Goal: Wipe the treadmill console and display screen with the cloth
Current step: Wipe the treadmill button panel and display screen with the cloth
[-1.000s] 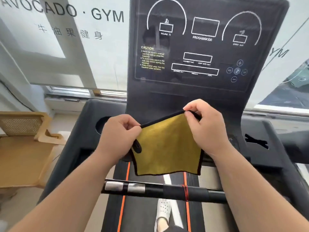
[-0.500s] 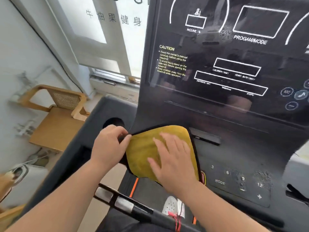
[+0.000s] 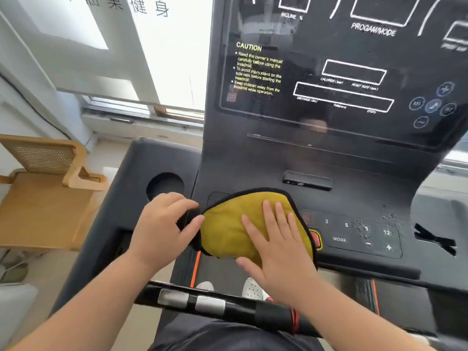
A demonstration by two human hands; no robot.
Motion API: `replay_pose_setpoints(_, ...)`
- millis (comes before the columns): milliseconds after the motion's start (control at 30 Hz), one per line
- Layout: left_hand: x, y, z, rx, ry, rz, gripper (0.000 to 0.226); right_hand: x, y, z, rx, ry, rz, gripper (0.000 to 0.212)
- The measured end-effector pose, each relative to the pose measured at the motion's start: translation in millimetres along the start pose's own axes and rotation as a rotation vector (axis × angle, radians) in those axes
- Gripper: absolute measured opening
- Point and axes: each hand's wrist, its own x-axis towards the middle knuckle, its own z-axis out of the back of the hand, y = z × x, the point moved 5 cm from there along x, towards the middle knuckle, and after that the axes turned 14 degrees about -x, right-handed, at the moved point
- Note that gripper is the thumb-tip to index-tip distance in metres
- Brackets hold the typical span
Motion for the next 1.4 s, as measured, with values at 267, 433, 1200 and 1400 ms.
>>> replay_pose_setpoints(267, -8.0, 9.9, 1.0, -0.036, 0.043, -0.096, 0.036, 34.8, 13.1, 16.6, 0.153, 0.1, -0.27, 0.094)
replay_pose_setpoints(433, -2.8, 23.1, 13.1, -0.036, 0.029, -0.111, 0.034, 69.5, 38.7, 29.1, 0.052, 0.114, -0.14, 0.091)
replay_pose_setpoints(1200, 3.7, 67.1, 0.3, 0.371, 0.221, 0.173, 0.086, 83.1, 47.5, 28.3, -0.001, 0.05, 0.06, 0.083)
replay_pose_setpoints(1400, 5.2, 65.7, 1.8, 0.343, 0.203, 0.188, 0.089, 24.2, 28.9, 10.0, 0.019, 0.065, 0.052, 0.071)
